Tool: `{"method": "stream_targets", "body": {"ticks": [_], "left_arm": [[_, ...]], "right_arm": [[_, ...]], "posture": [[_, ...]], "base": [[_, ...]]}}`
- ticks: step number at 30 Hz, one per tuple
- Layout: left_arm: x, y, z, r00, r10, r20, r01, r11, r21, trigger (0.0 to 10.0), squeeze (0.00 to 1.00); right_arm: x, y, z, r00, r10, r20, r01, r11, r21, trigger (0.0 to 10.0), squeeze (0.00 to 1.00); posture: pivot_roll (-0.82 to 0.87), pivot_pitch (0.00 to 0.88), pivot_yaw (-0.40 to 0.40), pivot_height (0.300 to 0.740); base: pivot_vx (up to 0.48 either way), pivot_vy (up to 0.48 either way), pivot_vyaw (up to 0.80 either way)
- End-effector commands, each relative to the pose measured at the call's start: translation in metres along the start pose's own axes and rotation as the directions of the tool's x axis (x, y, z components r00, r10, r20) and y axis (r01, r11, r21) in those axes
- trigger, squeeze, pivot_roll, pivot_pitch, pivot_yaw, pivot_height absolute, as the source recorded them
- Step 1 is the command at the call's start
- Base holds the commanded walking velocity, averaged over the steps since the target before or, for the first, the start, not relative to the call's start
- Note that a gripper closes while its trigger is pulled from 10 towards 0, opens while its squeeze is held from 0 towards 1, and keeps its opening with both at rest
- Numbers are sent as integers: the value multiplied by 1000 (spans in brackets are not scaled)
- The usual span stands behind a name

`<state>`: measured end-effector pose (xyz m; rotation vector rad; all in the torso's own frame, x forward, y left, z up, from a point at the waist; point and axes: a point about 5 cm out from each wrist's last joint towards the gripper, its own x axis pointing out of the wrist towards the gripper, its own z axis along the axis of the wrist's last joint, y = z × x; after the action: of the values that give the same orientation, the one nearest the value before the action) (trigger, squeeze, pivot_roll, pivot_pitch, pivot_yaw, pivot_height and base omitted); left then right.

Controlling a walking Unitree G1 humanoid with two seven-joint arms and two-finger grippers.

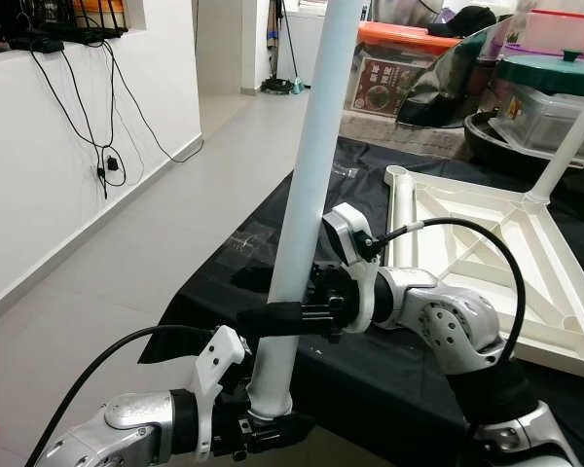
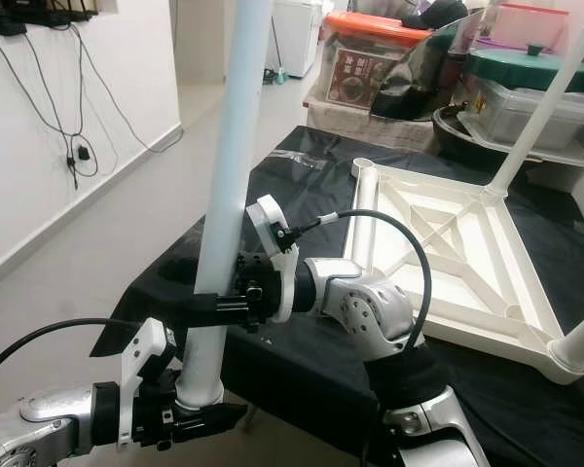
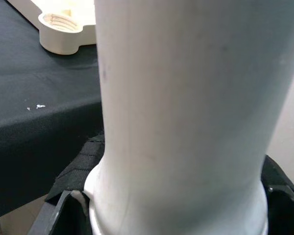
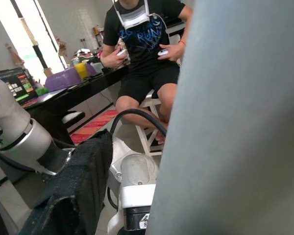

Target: Building children table

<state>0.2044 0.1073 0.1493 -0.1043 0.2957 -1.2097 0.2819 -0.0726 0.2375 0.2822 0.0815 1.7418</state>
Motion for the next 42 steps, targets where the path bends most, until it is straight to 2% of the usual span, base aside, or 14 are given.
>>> {"method": "stream_targets", "body": {"ticks": [1, 2, 3, 4, 20, 21, 27, 29, 30, 34, 38, 39, 41, 42], "left_arm": [[1, -4, 2, 1000, -25, -8, 25, 1000, 8, 10000, 0], [1, -4, 2, 1000, -25, -9, 25, 1000, 6, 10000, 0], [1, -4, 2, 1000, -25, -9, 25, 1000, 6, 10000, 0], [0, -4, 1, 1000, -25, -10, 25, 1000, 1, 10000, 0], [1, 0, -3, 999, 23, -38, -24, 999, -26, 10000, 0], [1, 2, -4, 998, 44, -45, -46, 999, -23, 10000, 1000], [0, 2, -6, 996, 83, -24, -83, 996, -31, 10000, 1000], [-1, 0, -14, 990, 134, -44, -135, 991, -9, 10000, 1000], [-1, 0, -18, 985, 168, -46, -168, 986, 4, 10000, 0], [-2, 4, -20, 962, 271, -17, -271, 962, 16, 10000, 0], [-2, 4, -20, 962, 271, -17, -271, 962, 16, 10000, 0], [-3, 9, -18, 934, 357, 22, -357, 934, 24, 10000, 0], [-3, 9, -18, 934, 357, 22, -357, 934, 24, 10000, 0], [-5, 19, -13, 854, 511, 97, -515, 857, 22, 10000, 0]], "right_arm": [[0, 3, 0, 1000, 13, -14, -13, 1000, -2, 10000, 0], [0, 3, -1, 1000, 16, -15, -16, 1000, 1, 3412, 0], [0, 3, -1, 1000, 16, -15, -16, 1000, 1, 3412, 0], [0, 4, -2, 1000, 21, -15, -21, 1000, 6, 0, 0], [-1, 6, -1, 999, 38, -12, -38, 999, 11, 0, 0], [-2, 5, 0, 999, 36, -10, -36, 999, 10, 0, 0], [-10, 2, 5, 1000, 9, 1, -9, 1000, -5, 0, 0], [-23, -7, 13, 997, -77, 23, 77, 996, -37, 0, 0], [-30, -11, 16, 992, -118, 38, 120, 992, -47, 0, 0], [-45, -20, 24, 969, -231, 86, 237, 969, -71, 0, 0], [-45, -20, 24, 969, -231, 86, 237, 969, -71, 0, 0], [-55, -26, 28, 939, -319, 127, 330, 941, -81, 0, 0], [-55, -26, 28, 939, -319, 127, 330, 941, -81, 0, 0], [-66, -40, 36, 846, -484, 223, 513, 854, -93, 0, 0]], "posture": [[206, 28, -79, 740], [205, 30, -78, 740], [205, 30, -78, 740], [205, 32, -78, 740], [206, 32, -77, 740], [206, 31, -77, 740], [209, 27, -80, 740], [211, 27, -82, 740], [212, 25, -87, 740], [213, 24, -89, 740], [213, 24, -89, 740], [214, 23, -89, 740], [214, 23, -89, 740], [211, 15, -88, 740]], "base": [[0, 0, 0], [0, 0, 0], [0, 0, 0], [0, 0, 0], [0, 0, 0], [0, 0, 0], [0, 0, 0], [0, 0, 0], [0, 0, 0], [0, 0, 0], [0, 0, 0], [0, 0, 0], [0, 0, 0], [0, 0, 0]]}}
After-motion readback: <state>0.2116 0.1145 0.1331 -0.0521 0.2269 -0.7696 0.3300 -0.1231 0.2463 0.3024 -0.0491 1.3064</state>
